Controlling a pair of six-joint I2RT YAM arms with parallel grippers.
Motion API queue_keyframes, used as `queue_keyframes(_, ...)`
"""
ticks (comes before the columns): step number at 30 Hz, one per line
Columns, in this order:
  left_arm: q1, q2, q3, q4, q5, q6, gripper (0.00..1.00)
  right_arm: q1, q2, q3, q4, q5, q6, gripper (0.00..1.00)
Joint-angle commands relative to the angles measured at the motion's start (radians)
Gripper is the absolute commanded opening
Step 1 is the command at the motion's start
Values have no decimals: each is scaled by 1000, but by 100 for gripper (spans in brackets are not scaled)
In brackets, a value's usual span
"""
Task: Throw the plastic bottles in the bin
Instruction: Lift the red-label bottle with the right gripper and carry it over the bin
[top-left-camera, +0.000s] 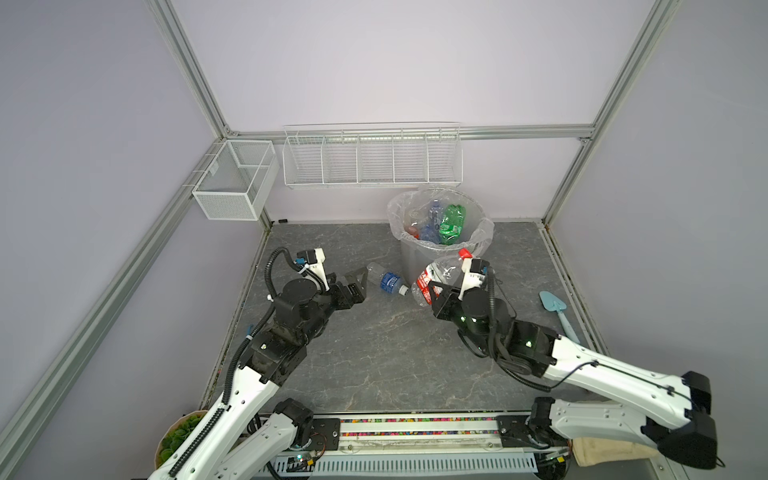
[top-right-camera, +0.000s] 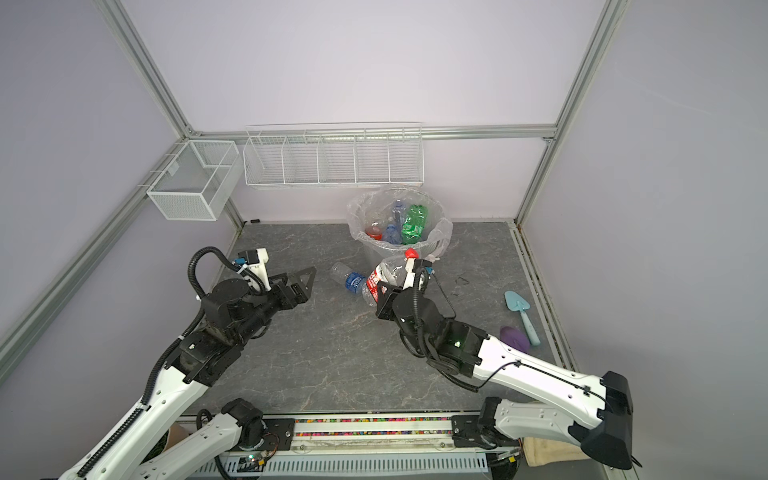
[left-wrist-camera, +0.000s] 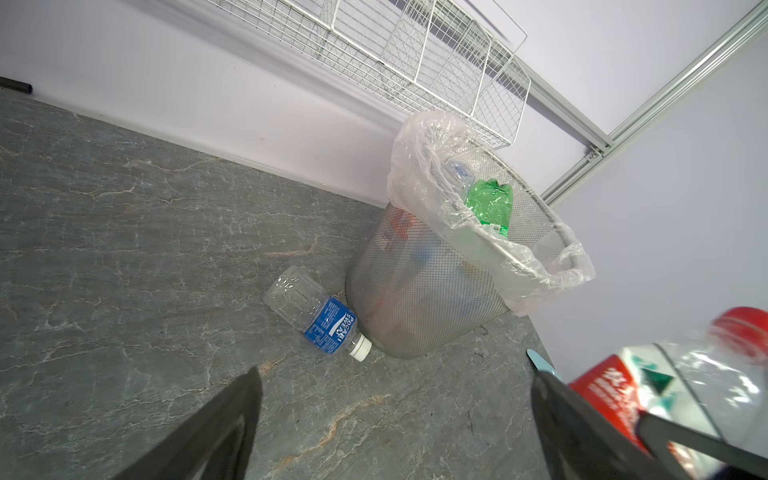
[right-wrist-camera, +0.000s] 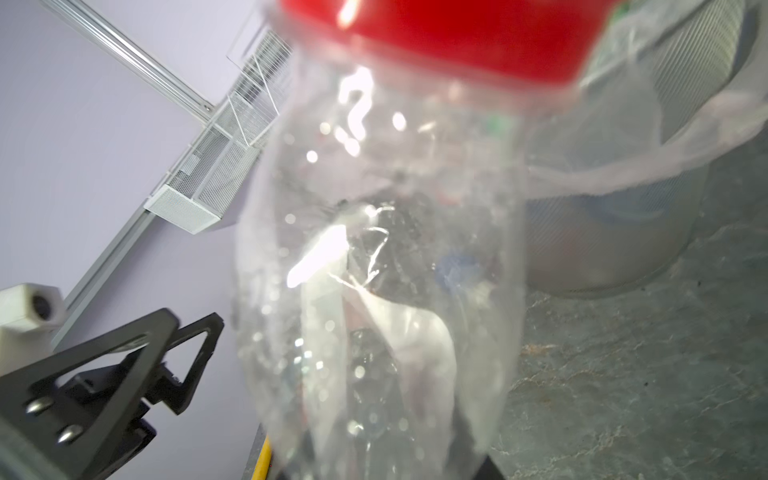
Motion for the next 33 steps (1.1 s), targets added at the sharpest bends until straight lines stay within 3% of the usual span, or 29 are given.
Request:
queue_keyframes(1,5,1,7,15,4,3,100,51,-48,18,-42,250,-213,16)
queue_keyframes(10,5,1,17,8,-2,11,100,71,-189,58,133,412,-646,16)
queue_keyframes(18,5,10,28,11,0,14,100,63,-227,133,257,331,-965,19)
queue_keyframes(26,5,11,43,6,6,17,100,20,-174,324,160,174,-1073,20)
queue_keyframes(33,5,-6,45,-9,2,20,100,-14,-88,477,101,103,-1128,21)
